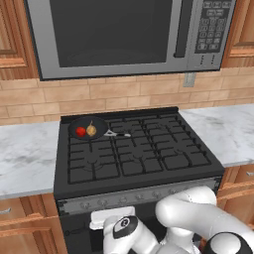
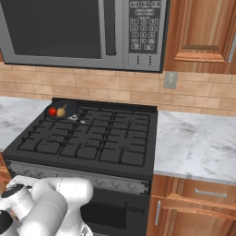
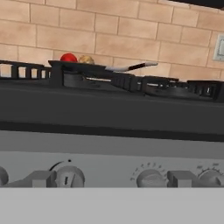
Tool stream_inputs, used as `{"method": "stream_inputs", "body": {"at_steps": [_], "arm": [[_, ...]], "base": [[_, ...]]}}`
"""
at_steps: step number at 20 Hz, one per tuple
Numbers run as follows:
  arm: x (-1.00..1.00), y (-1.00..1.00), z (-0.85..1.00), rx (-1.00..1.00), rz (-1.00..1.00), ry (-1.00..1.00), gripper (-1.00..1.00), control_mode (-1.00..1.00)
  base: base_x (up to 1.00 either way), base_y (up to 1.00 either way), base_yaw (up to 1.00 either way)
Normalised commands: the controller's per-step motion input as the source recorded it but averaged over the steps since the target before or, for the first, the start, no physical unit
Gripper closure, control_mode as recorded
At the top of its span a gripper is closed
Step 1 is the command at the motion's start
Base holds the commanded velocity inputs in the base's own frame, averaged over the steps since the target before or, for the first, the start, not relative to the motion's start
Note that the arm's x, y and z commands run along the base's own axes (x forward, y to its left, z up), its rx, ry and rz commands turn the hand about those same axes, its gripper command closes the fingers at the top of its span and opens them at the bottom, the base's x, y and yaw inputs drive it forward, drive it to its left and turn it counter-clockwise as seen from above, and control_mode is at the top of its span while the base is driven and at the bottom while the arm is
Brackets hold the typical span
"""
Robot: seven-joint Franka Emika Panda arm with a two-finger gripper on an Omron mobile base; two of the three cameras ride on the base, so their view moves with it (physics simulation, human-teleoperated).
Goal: Place the pan on the rear left burner on the stove. Then place the tomato and the onion in the pan and turn on the rear left burner.
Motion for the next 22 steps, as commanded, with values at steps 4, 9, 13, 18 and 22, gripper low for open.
{"method": "stream_inputs", "body": {"at_steps": [4,9,13,18,22], "arm": [[0.0,0.02,-0.09,0.0,0.0,-0.04,-1.0,-1.0],[0.01,0.0,-0.01,0.0,0.0,-0.05,-1.0,-1.0],[0.08,0.0,-0.01,0.0,0.0,-0.04,-1.0,-1.0],[0.16,0.0,0.0,0.0,0.0,-0.03,-1.0,-1.0],[0.14,0.04,-0.05,0.0,0.0,-0.03,-1.0,-1.0]], "base": [[0.0,0.0,0.0],[0.0,0.0,0.0],[0.0,0.0,0.0],[0.0,0.0,0.0],[0.0,0.0,0.0]]}}
